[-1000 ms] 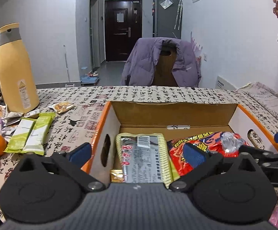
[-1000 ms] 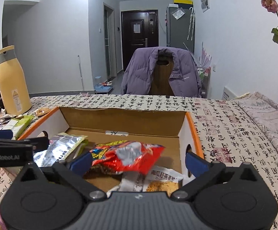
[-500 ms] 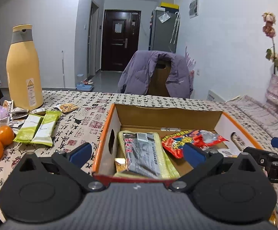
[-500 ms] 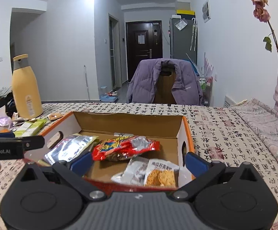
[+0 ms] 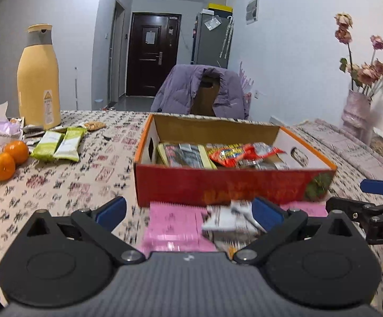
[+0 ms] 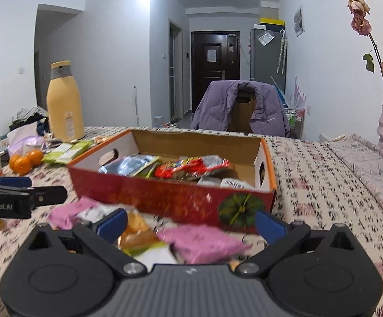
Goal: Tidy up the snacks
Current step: 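Move both grippers back to the snack pile, then grasp the green-white bar with the right gripper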
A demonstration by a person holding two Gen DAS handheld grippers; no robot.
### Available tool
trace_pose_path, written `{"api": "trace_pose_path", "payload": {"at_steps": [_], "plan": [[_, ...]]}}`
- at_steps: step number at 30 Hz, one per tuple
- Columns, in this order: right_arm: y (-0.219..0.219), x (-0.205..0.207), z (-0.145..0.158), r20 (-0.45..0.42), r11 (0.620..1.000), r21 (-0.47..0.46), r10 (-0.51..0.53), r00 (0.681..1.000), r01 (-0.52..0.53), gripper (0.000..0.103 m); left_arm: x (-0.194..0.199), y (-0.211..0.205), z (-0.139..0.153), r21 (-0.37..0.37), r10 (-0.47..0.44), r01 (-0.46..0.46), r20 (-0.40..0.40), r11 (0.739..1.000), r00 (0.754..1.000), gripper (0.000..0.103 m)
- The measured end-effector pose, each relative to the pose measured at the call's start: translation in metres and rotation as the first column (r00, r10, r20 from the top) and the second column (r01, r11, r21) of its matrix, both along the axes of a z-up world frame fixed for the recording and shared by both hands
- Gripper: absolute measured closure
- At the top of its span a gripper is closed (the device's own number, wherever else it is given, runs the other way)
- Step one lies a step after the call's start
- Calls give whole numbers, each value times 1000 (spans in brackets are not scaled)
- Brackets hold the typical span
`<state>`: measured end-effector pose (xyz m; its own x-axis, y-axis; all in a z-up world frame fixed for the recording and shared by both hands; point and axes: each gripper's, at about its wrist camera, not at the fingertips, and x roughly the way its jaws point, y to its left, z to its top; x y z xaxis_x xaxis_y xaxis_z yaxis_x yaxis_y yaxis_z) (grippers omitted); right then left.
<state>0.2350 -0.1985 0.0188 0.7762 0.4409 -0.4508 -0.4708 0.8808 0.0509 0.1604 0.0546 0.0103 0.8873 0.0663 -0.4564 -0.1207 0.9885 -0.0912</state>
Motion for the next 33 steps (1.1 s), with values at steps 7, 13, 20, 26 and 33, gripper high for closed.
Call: {"api": "trace_pose_path", "payload": {"at_steps": [7, 13, 20, 26, 33], "plan": [[-6, -28, -16, -31, 1000, 1, 29, 999, -29, 0, -24, -4, -23, -8, -31, 31, -38, 999, 999, 0], [-10, -40, -33, -83, 999, -26, 41, 996, -43, 0, -33, 2, -36, -26, -29, 28, -65, 999, 997, 0], [-4, -39, -37, -136, 991, -48, 118, 984, -126, 16, -36, 2, -38, -31, -31, 30, -52, 999, 998, 0], [11, -17, -37, -160, 981, -113, 136, 978, -155, 30, -37, 1, -38, -29, -37, 36, -48, 999, 998, 0], [15, -2, -49, -211, 983, -105, 128, 969, -153, 47, -37, 2, -39, -43, -38, 37, -44, 998, 998, 0]]}}
